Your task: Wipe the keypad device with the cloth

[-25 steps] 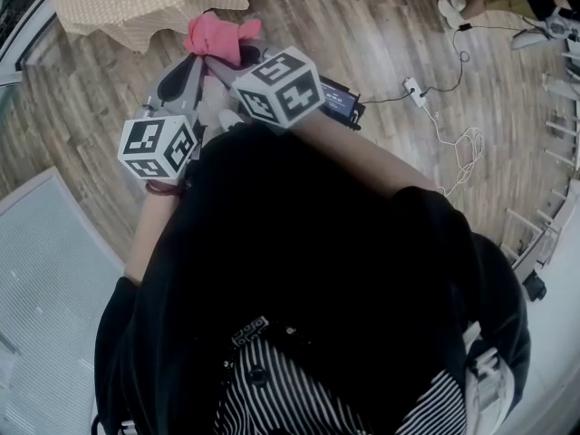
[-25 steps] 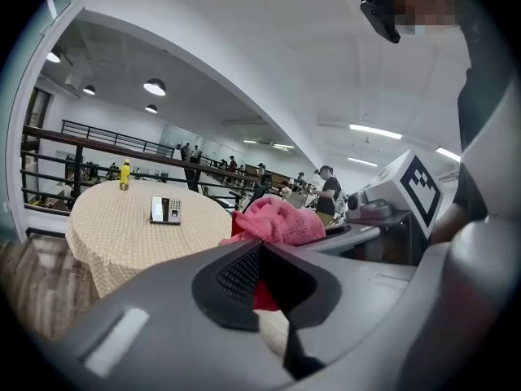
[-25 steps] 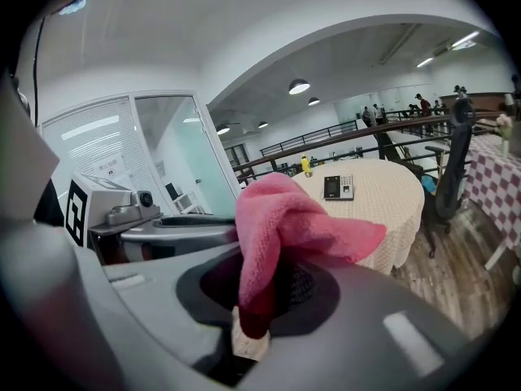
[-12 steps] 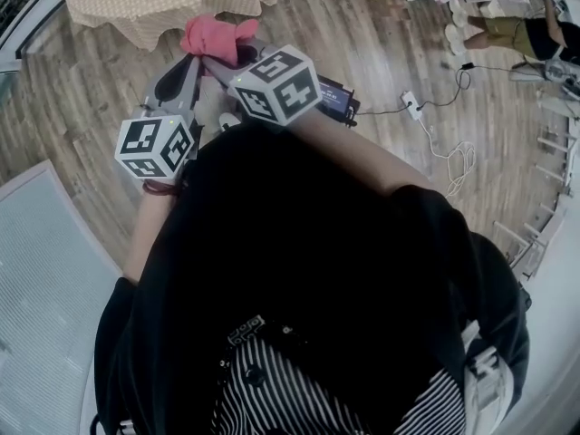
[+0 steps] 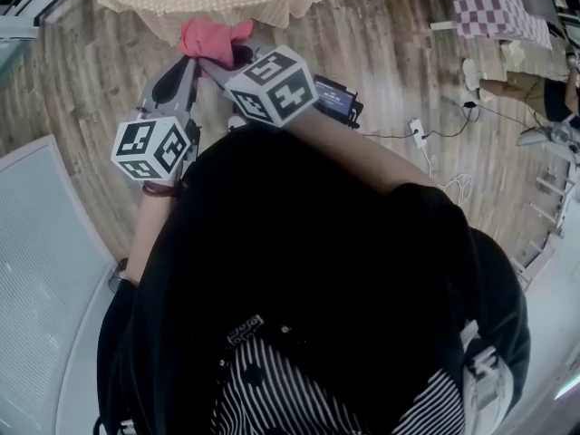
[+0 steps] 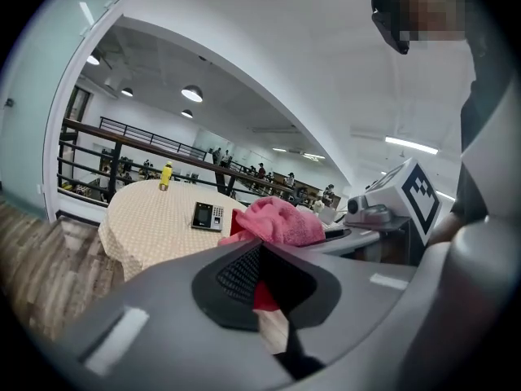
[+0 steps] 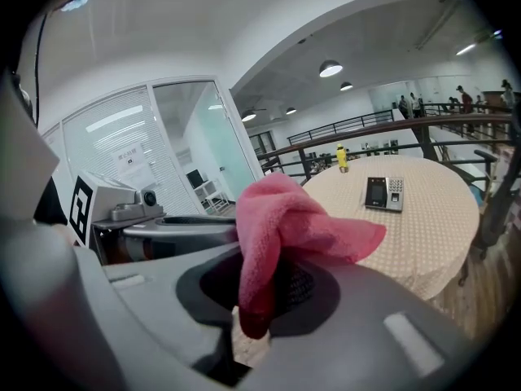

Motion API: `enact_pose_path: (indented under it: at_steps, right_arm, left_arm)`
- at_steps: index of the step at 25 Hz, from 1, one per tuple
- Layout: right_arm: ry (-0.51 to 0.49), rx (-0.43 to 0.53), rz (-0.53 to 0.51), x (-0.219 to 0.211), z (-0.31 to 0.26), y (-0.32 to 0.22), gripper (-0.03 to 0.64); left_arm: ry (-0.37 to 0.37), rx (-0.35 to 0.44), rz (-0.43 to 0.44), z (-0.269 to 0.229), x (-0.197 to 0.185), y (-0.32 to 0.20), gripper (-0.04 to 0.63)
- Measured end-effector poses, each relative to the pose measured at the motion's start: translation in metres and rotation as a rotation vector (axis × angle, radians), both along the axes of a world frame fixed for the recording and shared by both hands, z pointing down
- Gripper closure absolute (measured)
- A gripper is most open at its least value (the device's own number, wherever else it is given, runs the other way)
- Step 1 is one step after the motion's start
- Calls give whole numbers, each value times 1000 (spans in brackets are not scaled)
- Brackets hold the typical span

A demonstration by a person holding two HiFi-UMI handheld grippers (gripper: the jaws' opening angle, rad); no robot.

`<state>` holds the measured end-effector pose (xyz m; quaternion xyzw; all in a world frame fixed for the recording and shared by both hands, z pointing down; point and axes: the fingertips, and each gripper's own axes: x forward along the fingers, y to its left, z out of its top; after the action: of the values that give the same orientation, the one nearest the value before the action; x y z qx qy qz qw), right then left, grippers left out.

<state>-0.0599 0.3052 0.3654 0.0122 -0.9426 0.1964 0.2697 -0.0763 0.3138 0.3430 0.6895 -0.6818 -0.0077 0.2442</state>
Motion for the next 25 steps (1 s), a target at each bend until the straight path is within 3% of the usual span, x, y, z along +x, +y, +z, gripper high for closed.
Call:
enact_pose_path:
  at_steps: [6, 13, 25]
  right_arm:
    - [10, -15, -22, -22, 12, -18, 555]
    - [0, -35, -42, -48, 13, -124, 555]
    - [-28, -85, -74, -80, -3, -229, 554]
  left_arm:
    - [-11, -15, -20, 12, -22, -18, 592]
    - [-24, -37, -29, 11, -46, -124, 592]
    - [-60, -91, -42, -8, -72, -226, 592]
